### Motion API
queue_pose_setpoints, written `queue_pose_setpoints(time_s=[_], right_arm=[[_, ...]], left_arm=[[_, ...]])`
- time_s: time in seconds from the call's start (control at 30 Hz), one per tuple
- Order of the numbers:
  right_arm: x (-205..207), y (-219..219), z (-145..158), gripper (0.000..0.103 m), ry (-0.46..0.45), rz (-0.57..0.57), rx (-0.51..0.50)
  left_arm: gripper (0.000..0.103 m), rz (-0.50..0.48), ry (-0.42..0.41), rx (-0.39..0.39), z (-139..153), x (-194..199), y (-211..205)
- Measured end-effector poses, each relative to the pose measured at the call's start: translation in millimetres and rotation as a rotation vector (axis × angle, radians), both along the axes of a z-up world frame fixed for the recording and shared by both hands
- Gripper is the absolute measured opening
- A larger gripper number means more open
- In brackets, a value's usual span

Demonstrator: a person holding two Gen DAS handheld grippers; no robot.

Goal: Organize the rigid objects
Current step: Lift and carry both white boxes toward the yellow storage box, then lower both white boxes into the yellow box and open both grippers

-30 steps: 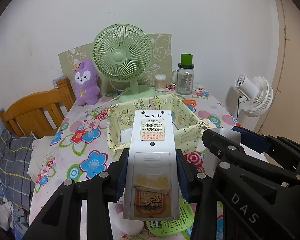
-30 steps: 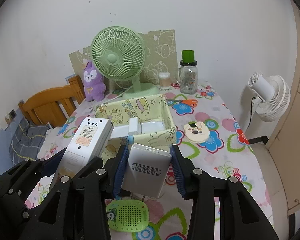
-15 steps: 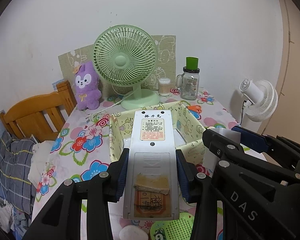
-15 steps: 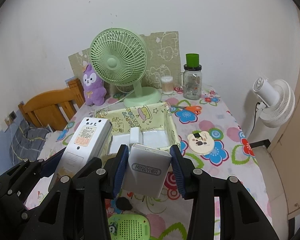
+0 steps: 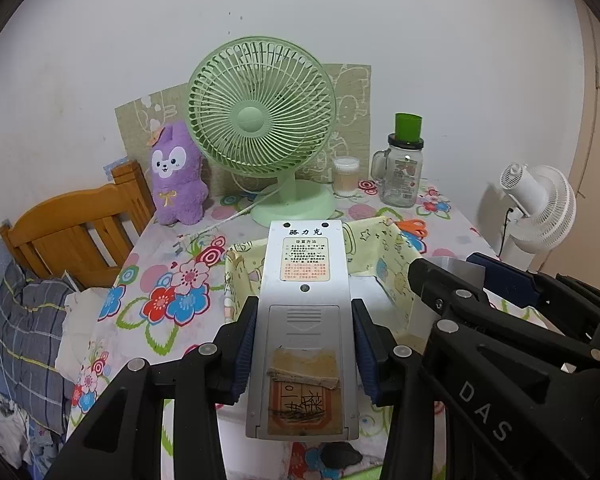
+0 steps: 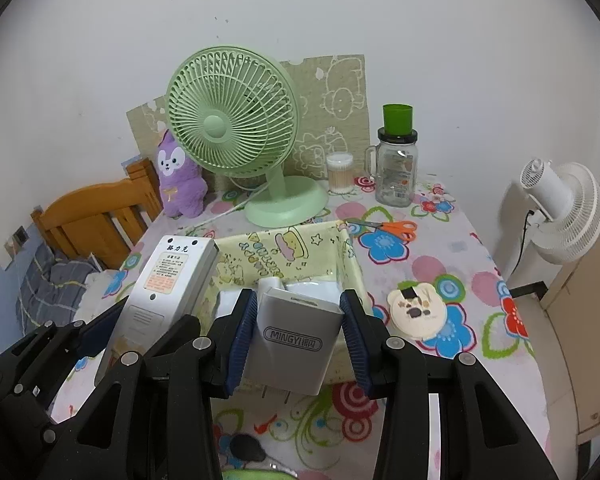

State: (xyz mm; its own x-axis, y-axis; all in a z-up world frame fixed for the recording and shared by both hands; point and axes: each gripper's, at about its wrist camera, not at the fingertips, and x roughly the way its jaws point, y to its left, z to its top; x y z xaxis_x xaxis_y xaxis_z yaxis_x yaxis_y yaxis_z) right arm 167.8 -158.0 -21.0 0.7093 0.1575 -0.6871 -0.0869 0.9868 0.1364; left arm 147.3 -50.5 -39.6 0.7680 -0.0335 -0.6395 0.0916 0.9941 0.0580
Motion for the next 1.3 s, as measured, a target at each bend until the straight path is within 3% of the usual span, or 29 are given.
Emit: queue_pose_setpoints(time_s=[0.7,1.1,1.3], right_arm=[[71,7,-41,0.046,0.095,0.002,0.001],[91,11,-75,0.046,0.178,0.015,-0.024],[93,18,-78,0.046,0.160,0.028,-0.080]], left_arm=[[0.045,0.035,0.061,-0.010,-34,63,5],[0.045,0.027,0.133,-0.007,-66,86,4],[0.045,0.023,0.149,-0.021,-74,90,6]])
